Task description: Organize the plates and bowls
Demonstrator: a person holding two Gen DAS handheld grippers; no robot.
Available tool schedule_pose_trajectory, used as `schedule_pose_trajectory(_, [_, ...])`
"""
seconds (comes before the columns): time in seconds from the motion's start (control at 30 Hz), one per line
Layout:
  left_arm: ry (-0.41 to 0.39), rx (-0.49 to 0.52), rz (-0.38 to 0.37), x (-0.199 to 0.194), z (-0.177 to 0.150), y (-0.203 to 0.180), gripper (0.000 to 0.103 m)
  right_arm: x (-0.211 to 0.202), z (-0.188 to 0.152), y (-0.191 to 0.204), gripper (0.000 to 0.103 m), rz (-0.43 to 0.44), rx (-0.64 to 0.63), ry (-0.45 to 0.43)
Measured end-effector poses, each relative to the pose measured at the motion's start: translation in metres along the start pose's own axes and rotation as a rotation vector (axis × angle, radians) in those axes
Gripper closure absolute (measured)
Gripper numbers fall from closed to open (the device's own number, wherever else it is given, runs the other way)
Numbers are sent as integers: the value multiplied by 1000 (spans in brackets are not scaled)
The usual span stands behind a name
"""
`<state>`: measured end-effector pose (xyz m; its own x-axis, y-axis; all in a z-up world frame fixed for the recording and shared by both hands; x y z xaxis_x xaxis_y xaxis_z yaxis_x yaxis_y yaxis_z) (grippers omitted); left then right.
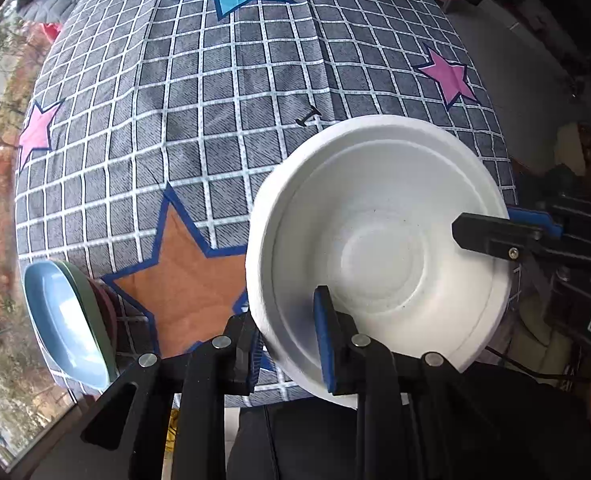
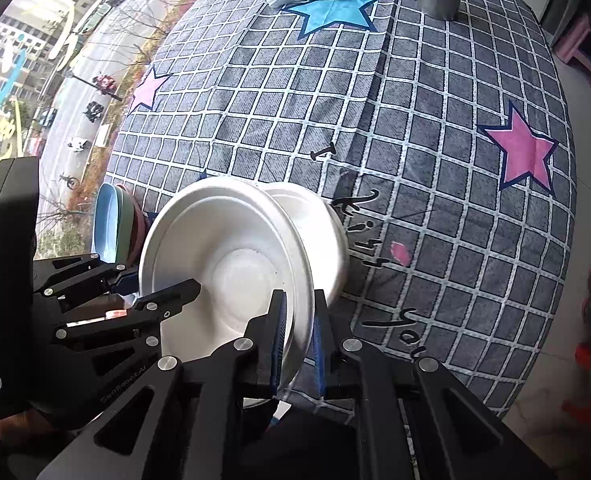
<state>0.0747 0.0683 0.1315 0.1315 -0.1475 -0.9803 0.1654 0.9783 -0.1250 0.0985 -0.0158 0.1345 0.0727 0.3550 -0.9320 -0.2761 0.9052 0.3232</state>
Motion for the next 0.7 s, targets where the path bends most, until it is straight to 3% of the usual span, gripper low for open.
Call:
schedule_pose_trajectory(0.47, [-44, 138, -84, -12, 13, 7, 77, -18, 3, 16, 89, -123, 85, -51])
schedule_pose_trajectory(0.7, [22, 185, -97, 1, 2, 5, 77, -6, -9, 22, 89, -152, 96, 1])
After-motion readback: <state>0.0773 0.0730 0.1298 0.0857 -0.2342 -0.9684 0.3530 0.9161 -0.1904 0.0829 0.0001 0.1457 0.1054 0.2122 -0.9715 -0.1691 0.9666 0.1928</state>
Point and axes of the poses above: each gripper's, at about its wrist camera, not at the fingertips, and x roughly the way its jaws point, y to its left, z to its top, the point moved 6 cm from there along x, roughly the way its jaws point, and after that the axes turned 8 degrees about -y, right-handed, at the moved point
